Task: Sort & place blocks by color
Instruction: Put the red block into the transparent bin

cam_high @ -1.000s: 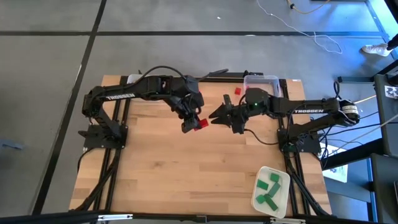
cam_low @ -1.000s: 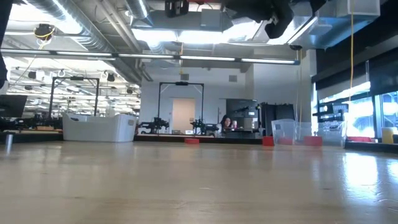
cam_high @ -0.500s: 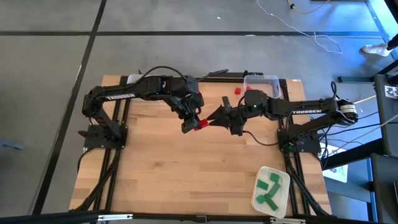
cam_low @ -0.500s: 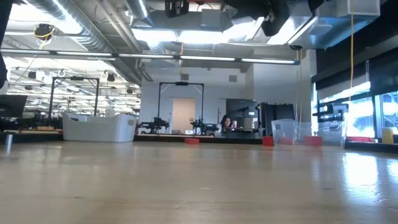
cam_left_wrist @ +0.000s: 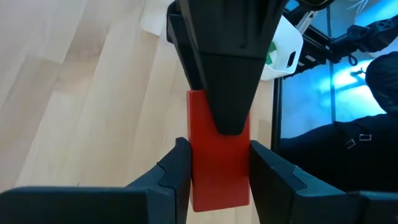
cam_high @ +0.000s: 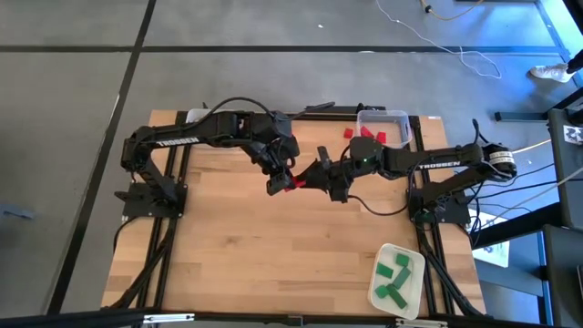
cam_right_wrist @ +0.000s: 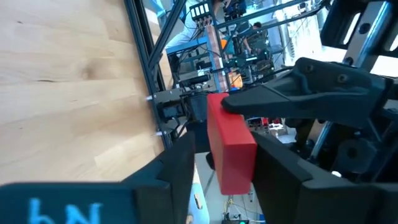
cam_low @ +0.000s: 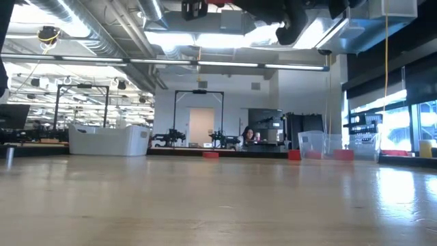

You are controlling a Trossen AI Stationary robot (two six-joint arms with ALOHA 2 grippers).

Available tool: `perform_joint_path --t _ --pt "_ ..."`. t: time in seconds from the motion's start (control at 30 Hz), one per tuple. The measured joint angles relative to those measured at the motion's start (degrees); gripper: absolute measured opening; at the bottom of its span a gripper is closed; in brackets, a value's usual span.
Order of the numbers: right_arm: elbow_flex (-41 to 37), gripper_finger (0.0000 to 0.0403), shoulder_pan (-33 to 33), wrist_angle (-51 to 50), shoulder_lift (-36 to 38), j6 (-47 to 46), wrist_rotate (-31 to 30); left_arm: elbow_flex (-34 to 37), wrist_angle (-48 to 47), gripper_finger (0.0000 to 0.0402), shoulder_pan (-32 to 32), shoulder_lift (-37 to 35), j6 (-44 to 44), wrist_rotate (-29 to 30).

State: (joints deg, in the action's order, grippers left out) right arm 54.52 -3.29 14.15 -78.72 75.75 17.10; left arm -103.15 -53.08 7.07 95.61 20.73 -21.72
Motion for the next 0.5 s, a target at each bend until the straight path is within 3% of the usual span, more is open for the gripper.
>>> perform_joint_path --t 0.23,0.5 --pt "0.0 0.0059 0.07 0.24 0.0 -0.44 -0.03 0.0 -0.24 0.0117 0.0 0.02 -0.31 0.16" --pt "0.0 0.0057 0.13 -0.12 0.02 -2.41 -0.27 0.0 -0.26 0.0138 -0.06 0.02 -1.73 2.43"
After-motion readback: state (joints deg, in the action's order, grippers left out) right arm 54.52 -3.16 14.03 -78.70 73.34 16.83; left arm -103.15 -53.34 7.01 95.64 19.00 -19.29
